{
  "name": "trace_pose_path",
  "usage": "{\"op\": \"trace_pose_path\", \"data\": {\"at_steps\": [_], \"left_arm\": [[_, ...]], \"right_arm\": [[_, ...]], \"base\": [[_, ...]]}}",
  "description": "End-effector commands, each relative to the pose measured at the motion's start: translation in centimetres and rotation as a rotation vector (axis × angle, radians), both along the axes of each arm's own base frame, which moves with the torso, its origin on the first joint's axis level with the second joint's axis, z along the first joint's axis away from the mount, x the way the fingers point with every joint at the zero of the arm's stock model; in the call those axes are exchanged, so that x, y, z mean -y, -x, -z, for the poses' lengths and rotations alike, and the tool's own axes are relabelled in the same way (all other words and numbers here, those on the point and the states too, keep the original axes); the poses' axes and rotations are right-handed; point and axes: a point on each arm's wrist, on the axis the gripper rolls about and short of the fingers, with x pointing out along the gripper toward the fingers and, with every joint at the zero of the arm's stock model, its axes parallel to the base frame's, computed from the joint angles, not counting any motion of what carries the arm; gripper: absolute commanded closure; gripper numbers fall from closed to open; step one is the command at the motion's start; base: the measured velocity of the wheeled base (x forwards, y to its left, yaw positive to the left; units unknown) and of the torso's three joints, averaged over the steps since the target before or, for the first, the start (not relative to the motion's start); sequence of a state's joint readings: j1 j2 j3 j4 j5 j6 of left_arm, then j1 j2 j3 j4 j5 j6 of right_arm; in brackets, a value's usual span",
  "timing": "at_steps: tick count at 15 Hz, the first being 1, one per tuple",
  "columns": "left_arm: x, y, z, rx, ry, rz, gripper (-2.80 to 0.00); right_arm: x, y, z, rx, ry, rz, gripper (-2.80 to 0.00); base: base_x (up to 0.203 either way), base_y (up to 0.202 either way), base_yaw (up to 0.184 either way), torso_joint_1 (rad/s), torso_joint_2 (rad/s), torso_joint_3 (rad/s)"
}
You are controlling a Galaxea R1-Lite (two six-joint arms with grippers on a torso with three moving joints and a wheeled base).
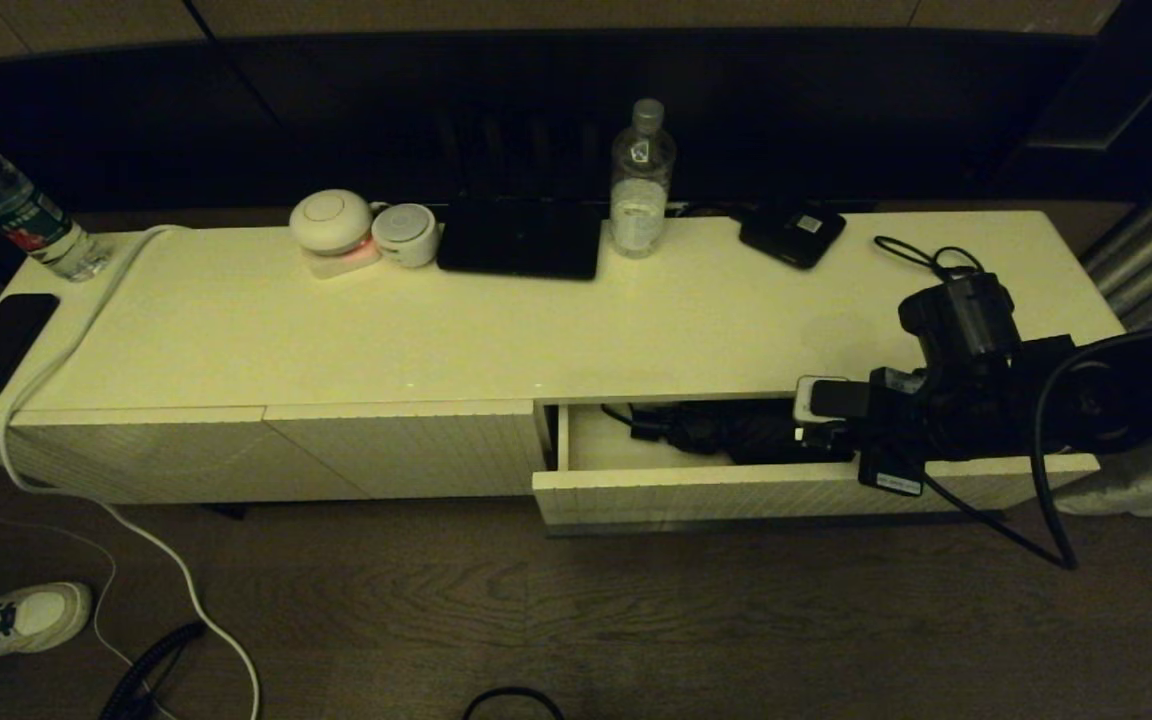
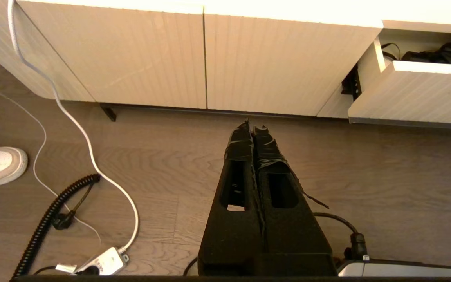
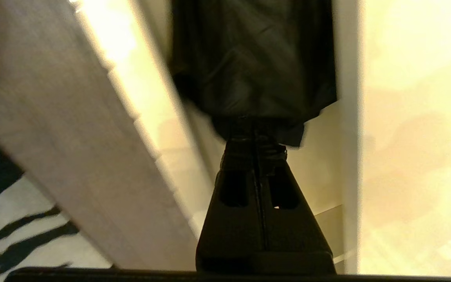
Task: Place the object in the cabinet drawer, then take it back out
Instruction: Open the drawer
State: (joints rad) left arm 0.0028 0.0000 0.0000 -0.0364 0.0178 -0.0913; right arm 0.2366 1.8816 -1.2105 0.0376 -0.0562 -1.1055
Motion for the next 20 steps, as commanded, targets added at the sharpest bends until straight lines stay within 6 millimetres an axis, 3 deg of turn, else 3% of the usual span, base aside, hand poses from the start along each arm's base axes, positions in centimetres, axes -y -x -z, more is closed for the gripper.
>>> {"op": "trace_pose_path", "data": {"at_steps": [1, 9, 15, 20], "left_arm": [[0.0, 0.0, 0.0, 0.002, 0.001, -0.001, 0.00], [0.0, 0.0, 0.0, 0.002, 0.001, -0.001, 0.00], [0.0, 0.0, 0.0, 0.002, 0.001, -0.001, 0.00], [0.0, 0.0, 0.0, 0.002, 0.001, -0.001, 0.00]], "right_arm": [[-0.1, -0.4, 0.6, -0.013, 0.010, -0.006, 0.00], [-0.4, 1.6, 2.1, -0.082, 0.026, -0.032, 0.00], [0.1, 4.3, 4.1, -0.187, 0.059, -0.042, 0.00], [0.4, 5.5, 4.5, -0.282, 0.083, -0.046, 0.00]], "base": [[0.000, 0.000, 0.000, 0.000, 0.00, 0.000], [0.000, 0.000, 0.000, 0.000, 0.00, 0.000], [0.000, 0.000, 0.000, 0.000, 0.00, 0.000], [0.000, 0.000, 0.000, 0.000, 0.00, 0.000]]}}
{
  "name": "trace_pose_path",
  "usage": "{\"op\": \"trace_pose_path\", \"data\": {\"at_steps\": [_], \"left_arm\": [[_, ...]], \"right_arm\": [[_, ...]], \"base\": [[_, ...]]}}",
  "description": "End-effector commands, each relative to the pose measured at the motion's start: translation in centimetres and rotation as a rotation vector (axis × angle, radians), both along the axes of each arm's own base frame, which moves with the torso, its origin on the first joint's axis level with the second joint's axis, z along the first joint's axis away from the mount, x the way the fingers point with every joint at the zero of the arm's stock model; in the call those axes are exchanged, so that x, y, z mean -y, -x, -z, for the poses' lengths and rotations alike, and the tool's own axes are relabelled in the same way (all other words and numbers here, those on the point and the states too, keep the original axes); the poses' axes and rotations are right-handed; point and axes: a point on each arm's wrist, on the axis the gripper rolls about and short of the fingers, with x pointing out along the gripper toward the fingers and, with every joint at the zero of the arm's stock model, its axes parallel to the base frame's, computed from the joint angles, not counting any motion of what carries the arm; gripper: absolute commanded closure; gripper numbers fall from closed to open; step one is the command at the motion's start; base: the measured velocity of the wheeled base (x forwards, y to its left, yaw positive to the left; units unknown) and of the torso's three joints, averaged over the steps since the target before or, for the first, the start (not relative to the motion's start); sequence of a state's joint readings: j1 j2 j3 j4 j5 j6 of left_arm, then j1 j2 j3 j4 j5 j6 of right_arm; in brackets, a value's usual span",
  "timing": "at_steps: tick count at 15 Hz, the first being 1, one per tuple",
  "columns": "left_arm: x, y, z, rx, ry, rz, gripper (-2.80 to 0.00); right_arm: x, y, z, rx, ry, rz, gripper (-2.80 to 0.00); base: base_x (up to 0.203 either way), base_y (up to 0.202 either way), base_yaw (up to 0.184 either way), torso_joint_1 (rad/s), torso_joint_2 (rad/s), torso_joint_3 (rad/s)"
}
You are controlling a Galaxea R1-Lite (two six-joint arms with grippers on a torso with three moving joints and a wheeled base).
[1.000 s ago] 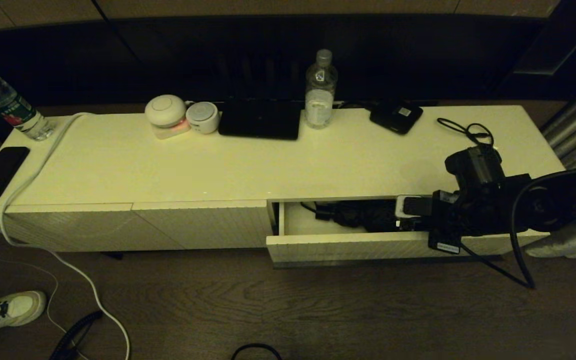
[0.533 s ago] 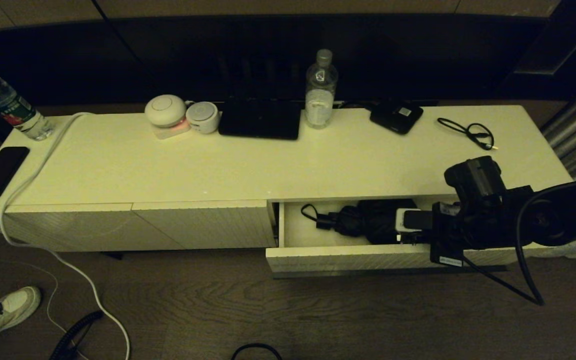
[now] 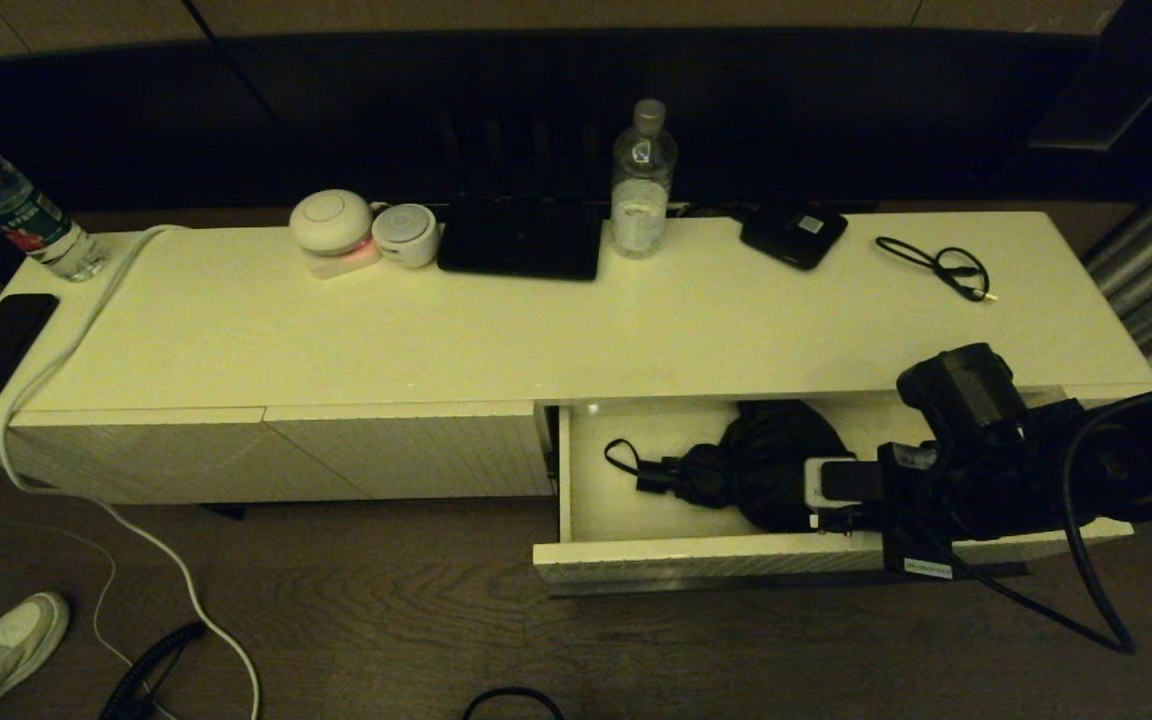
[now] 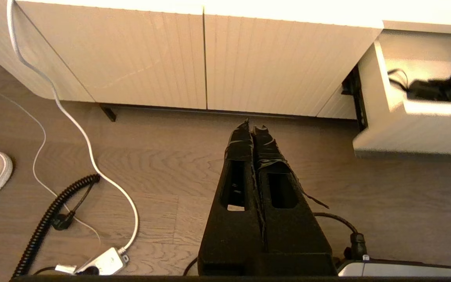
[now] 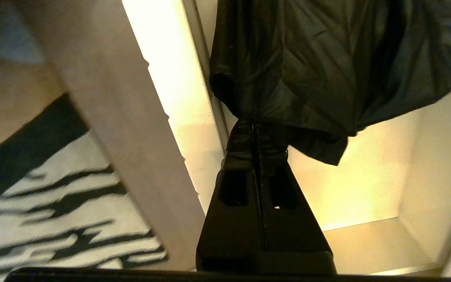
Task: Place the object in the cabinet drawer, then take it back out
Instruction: Open the drawer
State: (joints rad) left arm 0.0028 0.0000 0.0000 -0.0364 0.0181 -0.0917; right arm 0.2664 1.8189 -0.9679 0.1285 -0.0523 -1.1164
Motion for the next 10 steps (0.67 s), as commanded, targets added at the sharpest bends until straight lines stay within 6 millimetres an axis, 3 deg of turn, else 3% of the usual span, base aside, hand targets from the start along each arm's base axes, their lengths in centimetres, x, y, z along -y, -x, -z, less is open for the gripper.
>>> {"op": "trace_pose_path", "data": {"at_steps": [1, 10], "left_arm": [[0.0, 0.0, 0.0, 0.002, 0.000, -0.001, 0.00], [0.0, 0.0, 0.0, 0.002, 0.000, -0.001, 0.00]], "right_arm": [[0.1, 0.6, 0.2, -0.031, 0.013, -0.007, 0.00], [-0.6, 2.9, 1.0, -0.095, 0.025, -0.054, 0.00]], "base": [[0.000, 0.000, 0.000, 0.000, 0.00, 0.000], [0.000, 0.000, 0.000, 0.000, 0.00, 0.000]]}}
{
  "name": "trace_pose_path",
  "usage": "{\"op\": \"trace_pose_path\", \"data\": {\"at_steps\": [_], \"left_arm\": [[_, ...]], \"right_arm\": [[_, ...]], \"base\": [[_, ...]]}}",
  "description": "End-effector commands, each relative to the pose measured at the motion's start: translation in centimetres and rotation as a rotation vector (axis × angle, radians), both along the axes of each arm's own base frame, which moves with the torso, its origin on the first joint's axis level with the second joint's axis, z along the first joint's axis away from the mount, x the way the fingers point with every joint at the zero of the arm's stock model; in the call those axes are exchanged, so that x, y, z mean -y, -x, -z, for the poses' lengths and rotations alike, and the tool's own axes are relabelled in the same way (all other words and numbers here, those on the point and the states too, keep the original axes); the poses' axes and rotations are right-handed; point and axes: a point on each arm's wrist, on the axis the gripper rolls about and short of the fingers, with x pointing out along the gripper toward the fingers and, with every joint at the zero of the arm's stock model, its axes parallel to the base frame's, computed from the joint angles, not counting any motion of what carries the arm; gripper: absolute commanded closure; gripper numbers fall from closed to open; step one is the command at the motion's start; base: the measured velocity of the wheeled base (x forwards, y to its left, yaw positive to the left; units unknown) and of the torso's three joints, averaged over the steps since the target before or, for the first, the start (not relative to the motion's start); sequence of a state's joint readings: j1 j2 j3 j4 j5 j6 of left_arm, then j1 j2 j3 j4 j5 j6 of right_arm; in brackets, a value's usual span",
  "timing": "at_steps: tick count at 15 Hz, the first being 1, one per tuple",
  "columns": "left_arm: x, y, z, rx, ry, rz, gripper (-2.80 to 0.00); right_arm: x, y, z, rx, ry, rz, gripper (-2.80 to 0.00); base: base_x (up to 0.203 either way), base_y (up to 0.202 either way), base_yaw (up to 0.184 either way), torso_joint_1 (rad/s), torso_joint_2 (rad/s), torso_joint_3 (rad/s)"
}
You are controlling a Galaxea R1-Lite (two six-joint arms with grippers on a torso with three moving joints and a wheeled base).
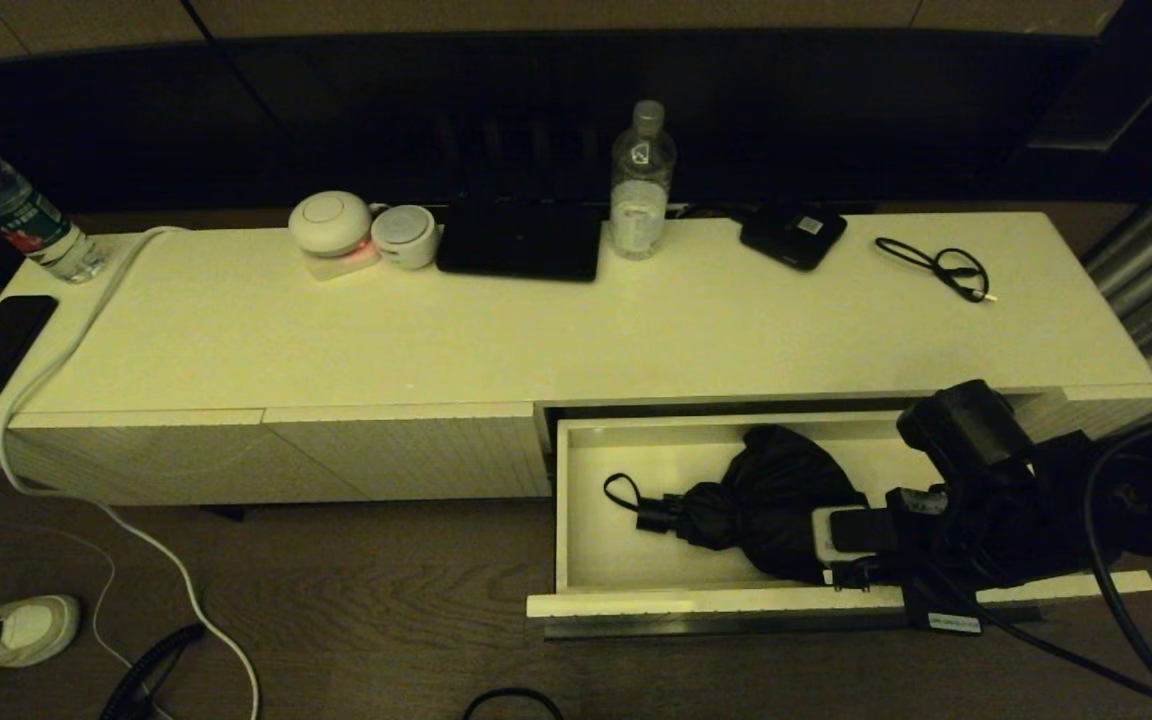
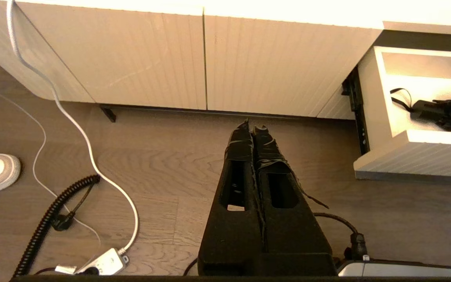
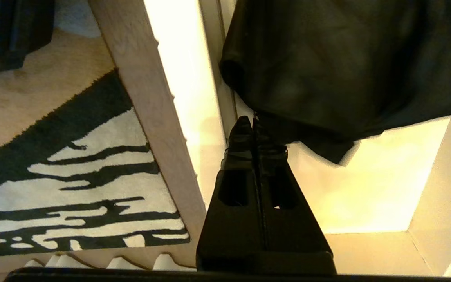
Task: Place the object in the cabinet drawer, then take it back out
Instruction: Open the drawer, then take the umbrella out of the drawer and put it on the table
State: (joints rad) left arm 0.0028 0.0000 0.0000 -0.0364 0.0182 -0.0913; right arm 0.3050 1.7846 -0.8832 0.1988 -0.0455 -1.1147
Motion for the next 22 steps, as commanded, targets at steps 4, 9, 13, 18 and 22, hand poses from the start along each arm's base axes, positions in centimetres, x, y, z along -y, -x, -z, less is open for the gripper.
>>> {"op": "trace_pose_path", "data": {"at_steps": [4, 9, 13, 18, 22], "left_arm": [[0.0, 0.0, 0.0, 0.002, 0.001, 0.000, 0.00], [0.0, 0.0, 0.0, 0.002, 0.001, 0.000, 0.00], [0.0, 0.0, 0.0, 0.002, 0.001, 0.000, 0.00], [0.0, 0.0, 0.0, 0.002, 0.001, 0.000, 0.00], [0.0, 0.0, 0.0, 0.002, 0.001, 0.000, 0.00]], "right_arm": [[-0.5, 0.6, -0.5, 0.033, -0.008, -0.024, 0.00], [0.0, 1.5, -3.6, 0.149, -0.041, 0.011, 0.00], [0.7, 3.2, -6.4, 0.257, 0.023, 0.073, 0.00], [0.8, 3.9, -6.0, 0.214, 0.154, -0.092, 0.00], [0.1, 2.9, -4.8, 0.186, 0.162, -0.134, -2.80]], "base": [[0.000, 0.000, 0.000, 0.000, 0.00, 0.000], [0.000, 0.000, 0.000, 0.000, 0.00, 0.000], [0.000, 0.000, 0.000, 0.000, 0.00, 0.000], [0.000, 0.000, 0.000, 0.000, 0.00, 0.000], [0.000, 0.000, 0.000, 0.000, 0.00, 0.000]]}}
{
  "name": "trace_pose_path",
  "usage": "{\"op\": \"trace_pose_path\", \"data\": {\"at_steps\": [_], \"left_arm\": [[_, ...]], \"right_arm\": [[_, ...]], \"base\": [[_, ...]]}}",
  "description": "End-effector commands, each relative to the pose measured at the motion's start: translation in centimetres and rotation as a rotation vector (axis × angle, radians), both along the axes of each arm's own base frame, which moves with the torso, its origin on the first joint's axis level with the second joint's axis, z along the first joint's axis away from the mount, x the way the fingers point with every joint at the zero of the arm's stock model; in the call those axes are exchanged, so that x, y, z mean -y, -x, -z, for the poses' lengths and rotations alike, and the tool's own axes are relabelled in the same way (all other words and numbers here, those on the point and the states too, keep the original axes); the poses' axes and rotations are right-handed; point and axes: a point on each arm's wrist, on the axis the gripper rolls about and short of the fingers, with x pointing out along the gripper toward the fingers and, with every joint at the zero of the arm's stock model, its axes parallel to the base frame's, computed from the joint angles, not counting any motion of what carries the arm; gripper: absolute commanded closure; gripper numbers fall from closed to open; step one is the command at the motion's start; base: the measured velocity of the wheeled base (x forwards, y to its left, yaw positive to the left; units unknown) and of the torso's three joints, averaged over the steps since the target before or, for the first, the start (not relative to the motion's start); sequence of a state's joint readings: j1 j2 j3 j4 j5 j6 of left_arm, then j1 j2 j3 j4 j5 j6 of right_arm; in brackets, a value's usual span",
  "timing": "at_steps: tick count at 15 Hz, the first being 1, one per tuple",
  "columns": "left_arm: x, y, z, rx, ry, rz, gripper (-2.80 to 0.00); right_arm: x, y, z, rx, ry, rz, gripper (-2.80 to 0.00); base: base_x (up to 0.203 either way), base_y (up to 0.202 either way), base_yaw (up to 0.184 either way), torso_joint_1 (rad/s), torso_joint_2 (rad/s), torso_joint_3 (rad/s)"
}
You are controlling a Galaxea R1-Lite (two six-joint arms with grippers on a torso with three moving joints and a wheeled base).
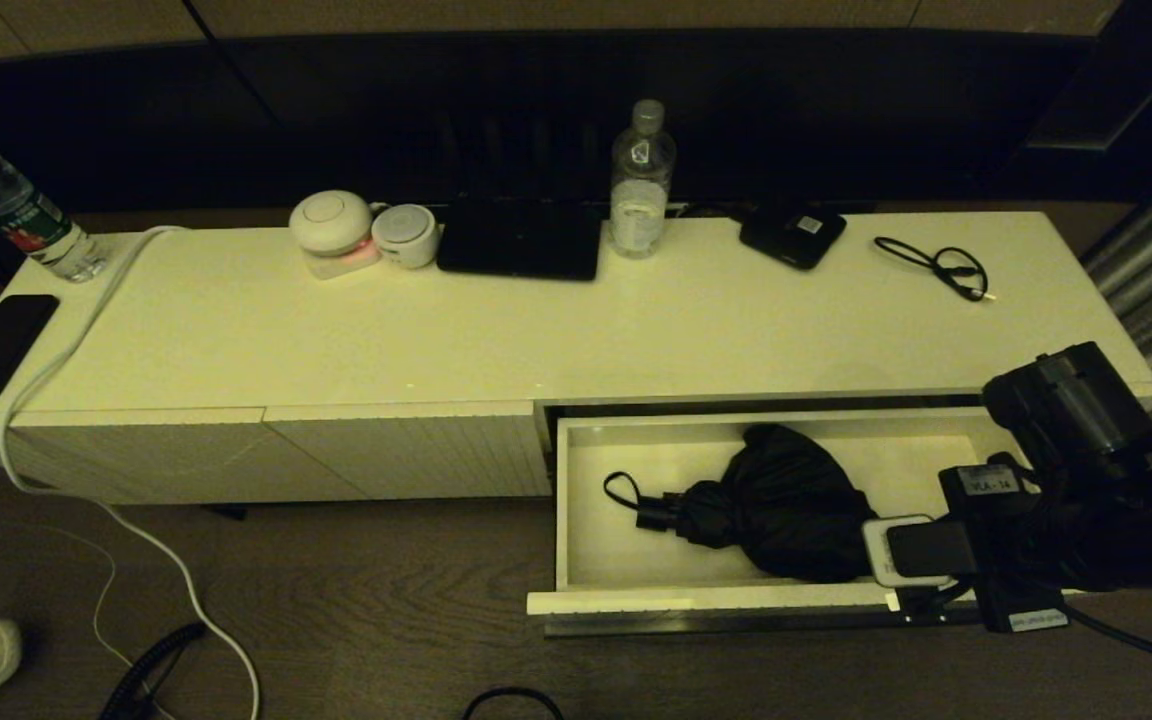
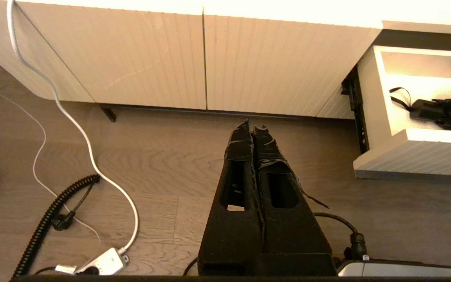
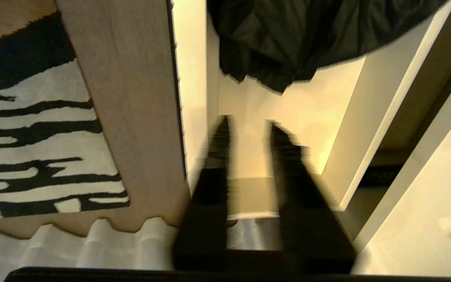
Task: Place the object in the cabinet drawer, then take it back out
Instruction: Take the umbrella out of the drawer and put it on the table
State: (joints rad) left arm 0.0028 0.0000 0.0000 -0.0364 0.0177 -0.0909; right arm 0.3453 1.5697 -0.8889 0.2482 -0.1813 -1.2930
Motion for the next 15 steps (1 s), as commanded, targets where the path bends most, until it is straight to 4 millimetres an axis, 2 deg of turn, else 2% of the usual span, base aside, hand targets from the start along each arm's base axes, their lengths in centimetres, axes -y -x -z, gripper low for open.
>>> {"op": "trace_pose_path", "data": {"at_steps": [1, 5, 11, 15], "left_arm": [[0.0, 0.0, 0.0, 0.002, 0.001, -0.001, 0.00], [0.0, 0.0, 0.0, 0.002, 0.001, -0.001, 0.00], [0.0, 0.0, 0.0, 0.001, 0.001, -0.001, 0.00], [0.0, 0.0, 0.0, 0.000, 0.001, -0.001, 0.00]], "right_arm": [[-0.7, -1.0, 1.3, -0.039, 0.017, -0.019, -2.80], [-1.9, -3.0, 2.5, -0.051, -0.025, -0.058, -2.80], [-2.4, -5.3, 4.3, -0.072, -0.026, -0.051, -2.80], [-2.5, -6.1, 3.8, -0.074, -0.035, -0.051, -2.80]], "base": [[0.000, 0.000, 0.000, 0.000, 0.00, 0.000], [0.000, 0.000, 0.000, 0.000, 0.00, 0.000], [0.000, 0.000, 0.000, 0.000, 0.00, 0.000], [0.000, 0.000, 0.000, 0.000, 0.00, 0.000]]}}
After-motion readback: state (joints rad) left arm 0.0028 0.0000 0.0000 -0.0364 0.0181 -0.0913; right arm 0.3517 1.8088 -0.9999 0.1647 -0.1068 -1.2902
